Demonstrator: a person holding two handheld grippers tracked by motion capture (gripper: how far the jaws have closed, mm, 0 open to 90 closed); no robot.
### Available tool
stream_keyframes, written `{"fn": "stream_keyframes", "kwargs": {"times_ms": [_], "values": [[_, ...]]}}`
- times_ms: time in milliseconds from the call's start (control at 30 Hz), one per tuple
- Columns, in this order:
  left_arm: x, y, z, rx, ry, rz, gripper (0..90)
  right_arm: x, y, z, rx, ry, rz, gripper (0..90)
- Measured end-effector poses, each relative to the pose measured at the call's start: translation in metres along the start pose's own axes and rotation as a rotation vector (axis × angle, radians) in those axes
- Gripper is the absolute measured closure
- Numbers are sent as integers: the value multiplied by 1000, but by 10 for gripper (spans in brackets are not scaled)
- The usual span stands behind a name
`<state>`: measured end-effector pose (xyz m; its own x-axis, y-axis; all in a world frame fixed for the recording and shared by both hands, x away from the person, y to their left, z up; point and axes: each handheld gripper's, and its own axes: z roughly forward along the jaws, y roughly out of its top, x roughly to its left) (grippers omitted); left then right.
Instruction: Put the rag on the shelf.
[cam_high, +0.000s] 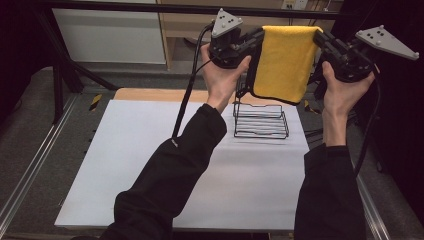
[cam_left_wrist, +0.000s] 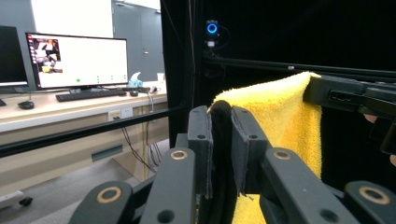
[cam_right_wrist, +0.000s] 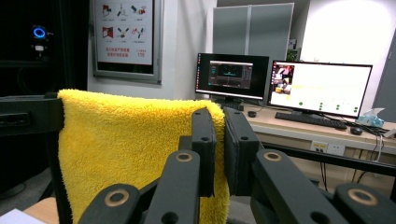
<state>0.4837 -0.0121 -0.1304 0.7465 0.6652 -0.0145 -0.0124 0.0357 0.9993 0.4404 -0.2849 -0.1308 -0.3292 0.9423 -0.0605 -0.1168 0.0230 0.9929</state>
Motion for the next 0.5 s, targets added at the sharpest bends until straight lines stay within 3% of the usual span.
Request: {"fn": "stream_keyframes", "kwargs": {"times_ms": [133, 233, 333, 500], "values": [[0, 7, 5, -5, 14, 19, 788, -4, 5, 7, -4, -6, 8, 840], [3, 13, 9, -5, 15, 10, 789, -6, 9, 12, -14, -10, 8, 840], [5, 19, 14, -2, 29, 36, 789, -9, 13, 16, -20, -14, 10, 840], [12, 23, 23, -5, 44, 29, 788, -13, 16, 29, -18, -20, 7, 840]]}}
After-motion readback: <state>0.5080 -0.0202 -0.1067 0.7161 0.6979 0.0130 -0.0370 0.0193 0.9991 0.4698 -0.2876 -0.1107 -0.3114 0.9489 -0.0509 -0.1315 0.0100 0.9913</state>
